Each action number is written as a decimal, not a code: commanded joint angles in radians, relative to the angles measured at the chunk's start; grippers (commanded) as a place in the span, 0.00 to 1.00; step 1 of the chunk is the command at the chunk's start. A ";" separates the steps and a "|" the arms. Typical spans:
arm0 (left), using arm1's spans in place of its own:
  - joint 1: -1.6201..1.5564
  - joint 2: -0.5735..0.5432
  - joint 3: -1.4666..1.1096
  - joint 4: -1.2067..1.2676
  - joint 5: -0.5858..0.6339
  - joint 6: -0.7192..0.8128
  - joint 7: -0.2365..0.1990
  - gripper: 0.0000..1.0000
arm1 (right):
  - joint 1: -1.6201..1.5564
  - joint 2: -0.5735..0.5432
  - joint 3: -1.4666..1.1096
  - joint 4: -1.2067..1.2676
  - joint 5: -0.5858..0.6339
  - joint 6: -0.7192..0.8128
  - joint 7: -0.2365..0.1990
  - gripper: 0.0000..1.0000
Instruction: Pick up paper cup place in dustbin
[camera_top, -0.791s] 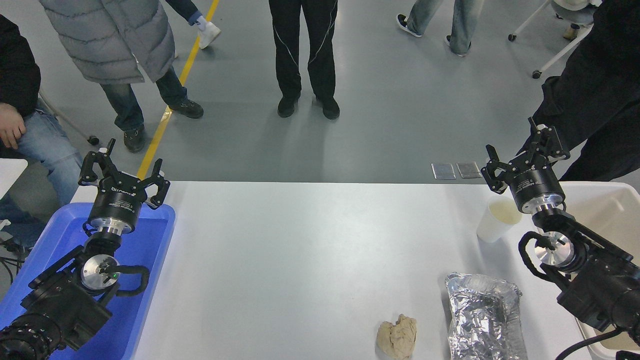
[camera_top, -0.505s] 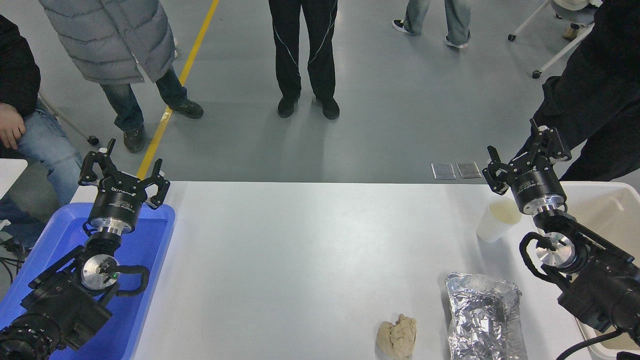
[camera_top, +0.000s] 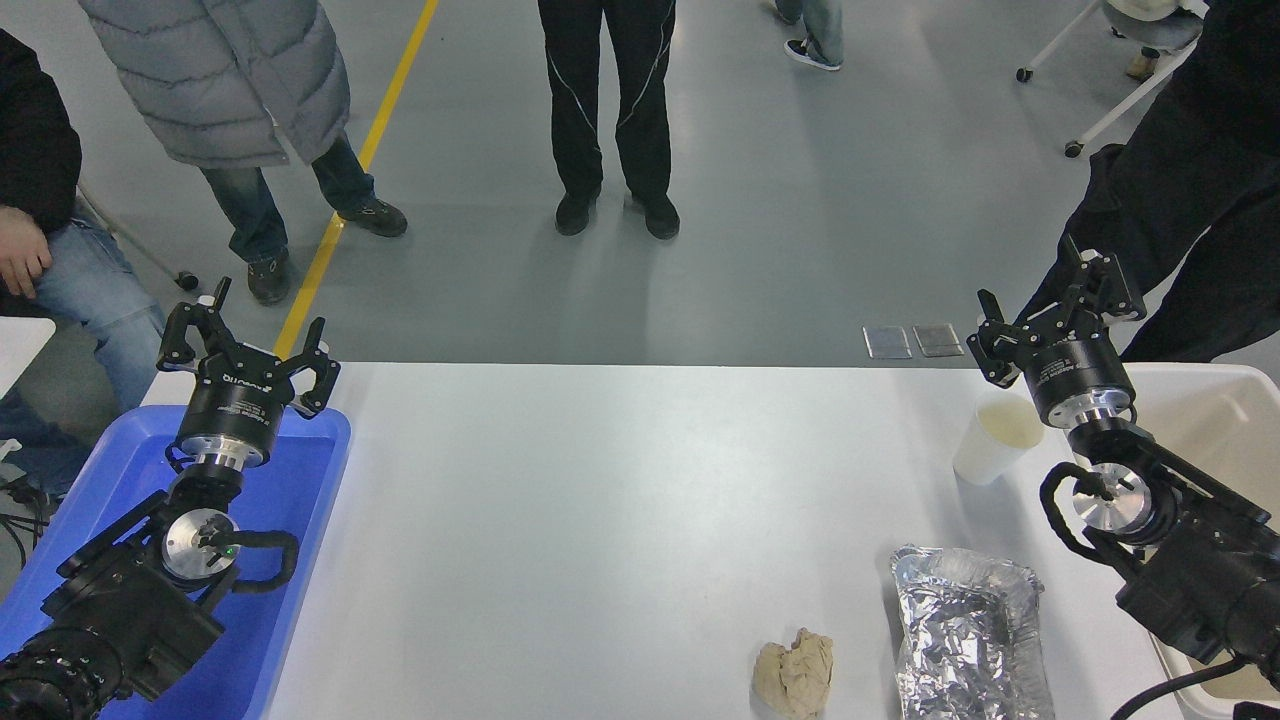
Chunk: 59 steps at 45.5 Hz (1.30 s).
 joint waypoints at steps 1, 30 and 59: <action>0.000 0.000 0.000 -0.001 0.001 0.000 0.000 0.98 | 0.006 -0.002 0.002 -0.013 0.000 -0.005 0.000 1.00; 0.000 0.000 -0.001 0.000 0.000 0.000 0.000 0.98 | 0.080 -0.157 -0.271 0.050 0.028 -0.005 -0.001 1.00; 0.000 0.002 0.000 -0.001 0.001 0.000 0.002 0.98 | 0.925 -0.280 -1.746 0.419 0.008 0.013 -0.003 1.00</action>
